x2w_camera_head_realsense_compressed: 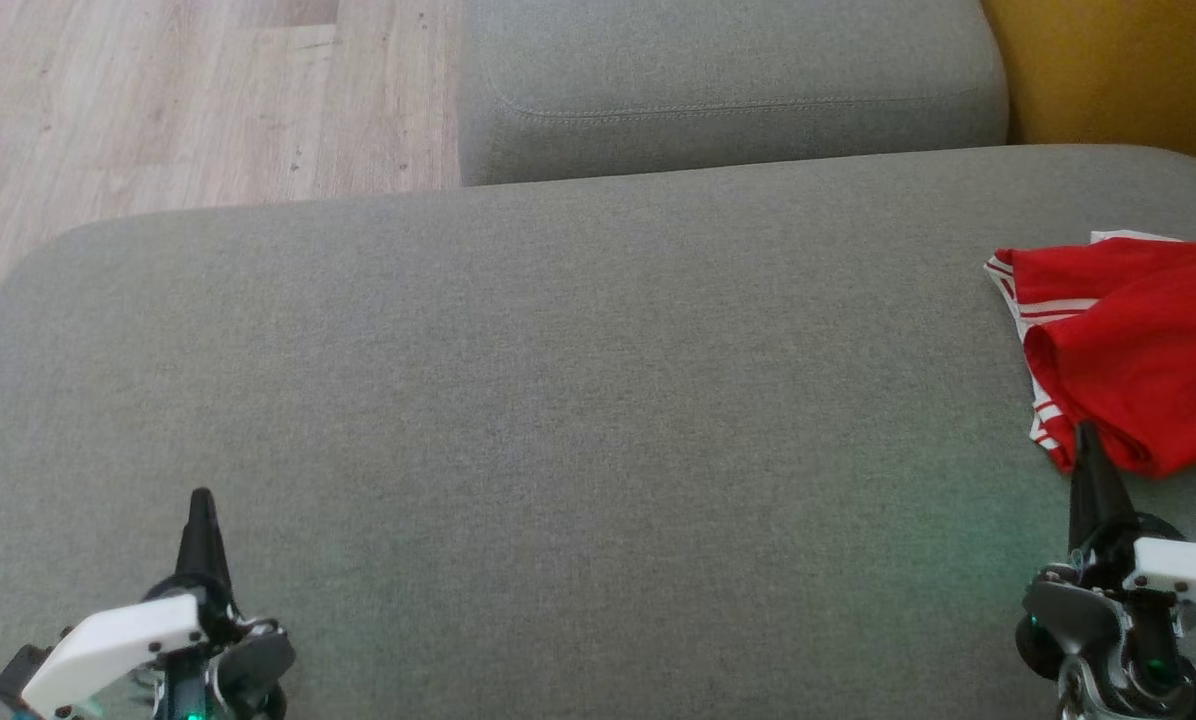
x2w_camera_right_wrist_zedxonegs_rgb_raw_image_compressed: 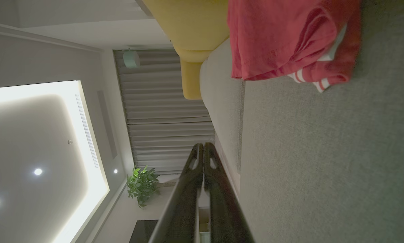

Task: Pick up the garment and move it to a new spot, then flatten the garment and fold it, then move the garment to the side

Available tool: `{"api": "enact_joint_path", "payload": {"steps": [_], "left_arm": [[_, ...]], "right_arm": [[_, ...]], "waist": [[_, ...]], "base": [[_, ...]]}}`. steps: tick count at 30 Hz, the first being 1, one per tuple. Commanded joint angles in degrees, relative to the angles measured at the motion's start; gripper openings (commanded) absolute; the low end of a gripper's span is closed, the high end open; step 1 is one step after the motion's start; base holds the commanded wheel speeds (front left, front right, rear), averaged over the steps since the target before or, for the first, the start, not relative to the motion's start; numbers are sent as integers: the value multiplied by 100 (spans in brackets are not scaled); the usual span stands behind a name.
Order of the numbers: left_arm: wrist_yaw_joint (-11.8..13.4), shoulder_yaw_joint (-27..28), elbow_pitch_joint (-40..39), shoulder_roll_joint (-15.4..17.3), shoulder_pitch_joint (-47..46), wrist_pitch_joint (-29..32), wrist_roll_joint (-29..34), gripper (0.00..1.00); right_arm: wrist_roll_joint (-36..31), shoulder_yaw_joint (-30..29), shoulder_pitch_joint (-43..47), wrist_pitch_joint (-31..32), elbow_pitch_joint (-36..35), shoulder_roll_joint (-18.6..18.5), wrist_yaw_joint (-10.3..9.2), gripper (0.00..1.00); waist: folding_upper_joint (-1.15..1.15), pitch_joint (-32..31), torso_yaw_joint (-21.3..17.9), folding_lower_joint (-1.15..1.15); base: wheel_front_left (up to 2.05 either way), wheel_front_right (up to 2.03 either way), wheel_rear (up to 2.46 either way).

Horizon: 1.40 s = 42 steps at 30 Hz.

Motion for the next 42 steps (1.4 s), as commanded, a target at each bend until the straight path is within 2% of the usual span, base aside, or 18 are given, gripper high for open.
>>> {"api": "enact_joint_path", "payload": {"steps": [1, 42], "left_arm": [[-40, 204, -158, 39, -291, 35, 51, 0], [-40, 263, -155, -3, -296, 82, 100, 0]], "right_arm": [[-42, 99, -295, 40, -181, -35, 45, 0], [-89, 43, -300, 85, -177, 4, 45, 0]], "waist": [[0, 0, 0, 0], [0, 0, 0, 0]], "base": [[0, 0, 0], [0, 0, 0]]}}
